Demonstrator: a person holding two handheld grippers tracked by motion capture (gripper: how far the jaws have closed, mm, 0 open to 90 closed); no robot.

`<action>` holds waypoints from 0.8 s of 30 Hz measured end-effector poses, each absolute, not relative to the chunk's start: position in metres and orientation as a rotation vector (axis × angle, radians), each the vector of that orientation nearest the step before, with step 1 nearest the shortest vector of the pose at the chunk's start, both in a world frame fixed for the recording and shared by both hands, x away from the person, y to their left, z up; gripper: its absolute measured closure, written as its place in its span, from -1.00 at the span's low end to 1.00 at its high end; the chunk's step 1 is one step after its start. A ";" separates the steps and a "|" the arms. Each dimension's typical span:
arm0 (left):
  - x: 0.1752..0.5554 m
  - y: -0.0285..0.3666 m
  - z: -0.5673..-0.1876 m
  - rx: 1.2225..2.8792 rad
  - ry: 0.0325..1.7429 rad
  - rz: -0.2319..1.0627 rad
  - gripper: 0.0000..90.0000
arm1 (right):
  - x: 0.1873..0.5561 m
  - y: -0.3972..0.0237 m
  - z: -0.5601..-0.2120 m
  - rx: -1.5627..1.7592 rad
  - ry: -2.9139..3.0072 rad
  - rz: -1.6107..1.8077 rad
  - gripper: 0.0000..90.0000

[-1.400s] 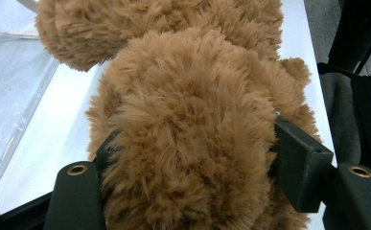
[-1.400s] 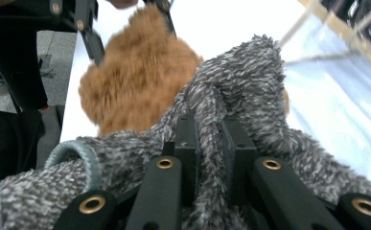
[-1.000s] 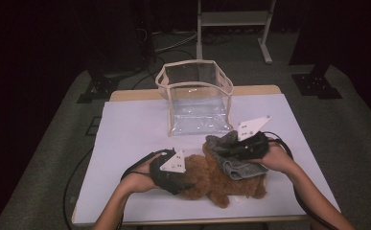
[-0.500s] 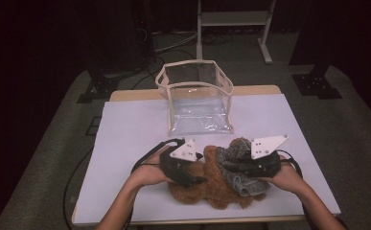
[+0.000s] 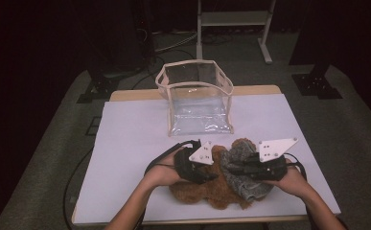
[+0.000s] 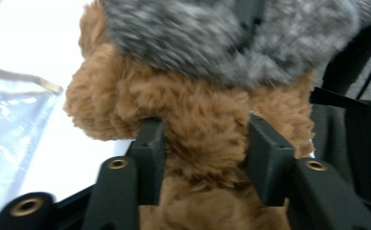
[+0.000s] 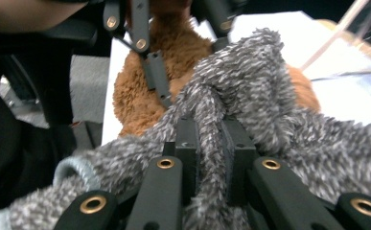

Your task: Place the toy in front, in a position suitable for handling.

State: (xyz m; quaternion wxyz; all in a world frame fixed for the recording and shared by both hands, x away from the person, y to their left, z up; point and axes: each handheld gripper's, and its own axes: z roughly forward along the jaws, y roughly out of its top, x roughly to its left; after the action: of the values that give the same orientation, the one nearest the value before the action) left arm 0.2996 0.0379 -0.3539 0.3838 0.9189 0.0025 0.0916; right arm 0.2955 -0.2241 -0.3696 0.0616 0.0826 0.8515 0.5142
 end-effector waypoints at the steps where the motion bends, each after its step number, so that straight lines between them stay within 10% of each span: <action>1: 0.299 0.039 -0.354 2.339 -0.004 0.234 0.25 | 0.297 -0.227 -0.368 0.267 2.566 1.552 0.75; 24: 0.310 0.033 -0.357 2.349 0.180 0.067 -0.32 | 0.293 -0.232 -0.382 0.341 2.574 1.560 0.78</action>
State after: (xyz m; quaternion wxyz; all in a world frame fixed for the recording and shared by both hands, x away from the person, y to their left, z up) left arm 0.3099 0.0333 -0.3569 0.3824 0.9209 0.0706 0.0261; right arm 0.2930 -0.2318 -0.3824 0.0564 0.1124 0.8484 0.5141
